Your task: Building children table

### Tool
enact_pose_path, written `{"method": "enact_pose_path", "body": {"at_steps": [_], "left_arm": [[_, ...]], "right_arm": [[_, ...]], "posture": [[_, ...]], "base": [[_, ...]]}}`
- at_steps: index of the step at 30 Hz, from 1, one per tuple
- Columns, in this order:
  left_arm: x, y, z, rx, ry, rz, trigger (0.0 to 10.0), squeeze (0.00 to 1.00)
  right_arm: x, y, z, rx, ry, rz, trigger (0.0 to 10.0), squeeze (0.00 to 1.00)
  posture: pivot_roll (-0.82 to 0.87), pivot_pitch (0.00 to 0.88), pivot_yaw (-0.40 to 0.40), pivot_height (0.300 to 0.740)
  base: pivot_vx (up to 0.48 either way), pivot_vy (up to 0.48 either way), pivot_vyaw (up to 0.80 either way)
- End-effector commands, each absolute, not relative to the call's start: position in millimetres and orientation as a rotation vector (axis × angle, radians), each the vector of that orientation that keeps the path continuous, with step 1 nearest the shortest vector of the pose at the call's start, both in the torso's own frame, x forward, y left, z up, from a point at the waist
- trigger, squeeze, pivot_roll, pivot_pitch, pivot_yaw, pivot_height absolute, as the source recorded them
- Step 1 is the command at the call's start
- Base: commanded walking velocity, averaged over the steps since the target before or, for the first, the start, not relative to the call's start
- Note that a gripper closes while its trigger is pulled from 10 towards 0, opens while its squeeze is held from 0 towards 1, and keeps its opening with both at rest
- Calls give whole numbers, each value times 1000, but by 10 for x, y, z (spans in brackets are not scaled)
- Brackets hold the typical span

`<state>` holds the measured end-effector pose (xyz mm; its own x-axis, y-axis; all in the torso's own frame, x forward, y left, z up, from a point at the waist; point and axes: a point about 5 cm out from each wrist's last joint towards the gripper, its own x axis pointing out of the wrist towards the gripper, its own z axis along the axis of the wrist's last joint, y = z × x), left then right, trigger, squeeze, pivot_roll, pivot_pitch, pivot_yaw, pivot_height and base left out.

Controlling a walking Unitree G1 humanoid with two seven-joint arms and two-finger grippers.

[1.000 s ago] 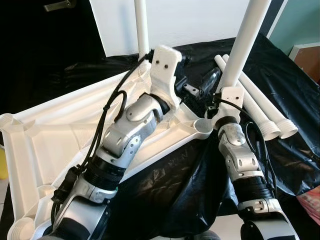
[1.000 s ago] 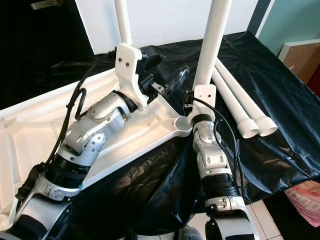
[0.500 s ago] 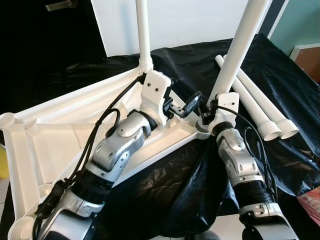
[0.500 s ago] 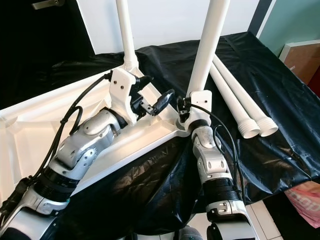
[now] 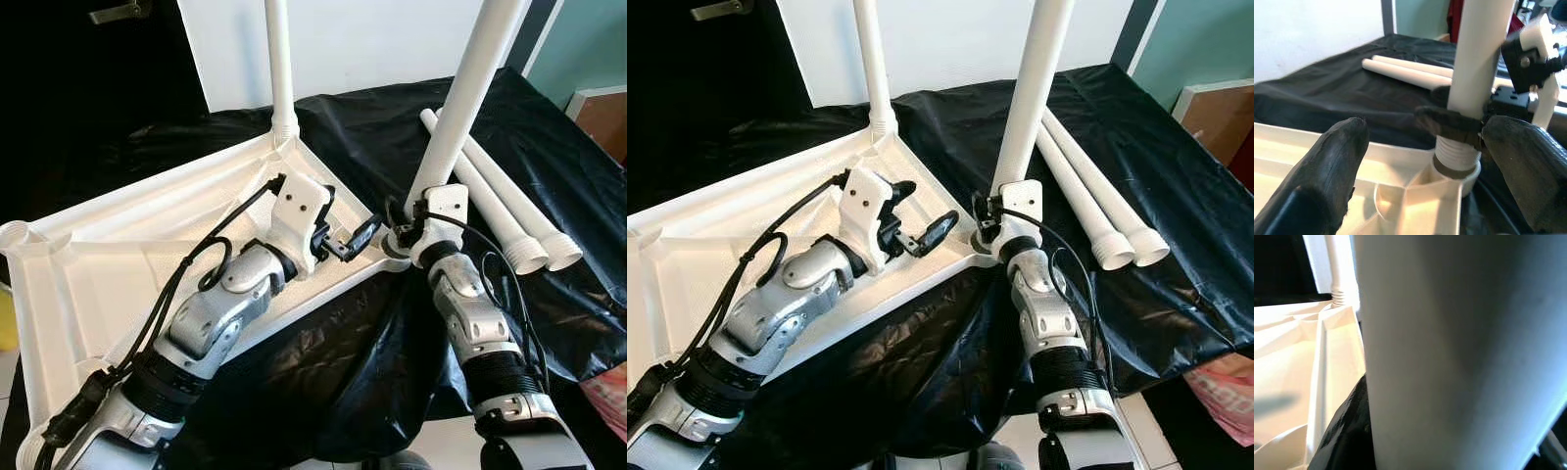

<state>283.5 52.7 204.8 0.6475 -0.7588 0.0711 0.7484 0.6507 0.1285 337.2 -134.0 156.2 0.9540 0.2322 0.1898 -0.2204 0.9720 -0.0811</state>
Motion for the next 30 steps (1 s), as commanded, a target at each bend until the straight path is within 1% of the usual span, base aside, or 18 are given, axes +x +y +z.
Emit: {"method": "enact_pose_path", "body": {"at_steps": [1, 6, 16, 24, 30], "left_arm": [[2659, 419, 2009, 137, -100, -1181, 10000, 0], [2642, 406, 2014, 134, -98, -1192, 10000, 0], [2641, 423, 2034, 137, -102, -1189, 10000, 0], [2633, 420, 2048, 135, -102, -1189, 10000, 0], [2623, 418, 2050, 134, -102, -1192, 10000, 0]], "right_arm": [[3321, -1307, 1355, -69, -129, 273, 10000, 0], [3293, -1273, 1300, -91, -131, 313, 10000, 0], [3302, -1288, 1210, -103, -111, 324, 10000, 0], [3378, -1340, 1182, -41, -88, 298, 10000, 0], [3383, -1357, 1157, -48, -82, 301, 10000, 0]], "posture": [[4, 110, 3, 740], [5, 110, 1, 740], [3, 113, 4, 740], [7, 118, 6, 740], [6, 120, 4, 740]], "base": [[0, 0, 0], [0, 0, 0], [0, 0, 0], [0, 0, 0], [0, 0, 0]]}}
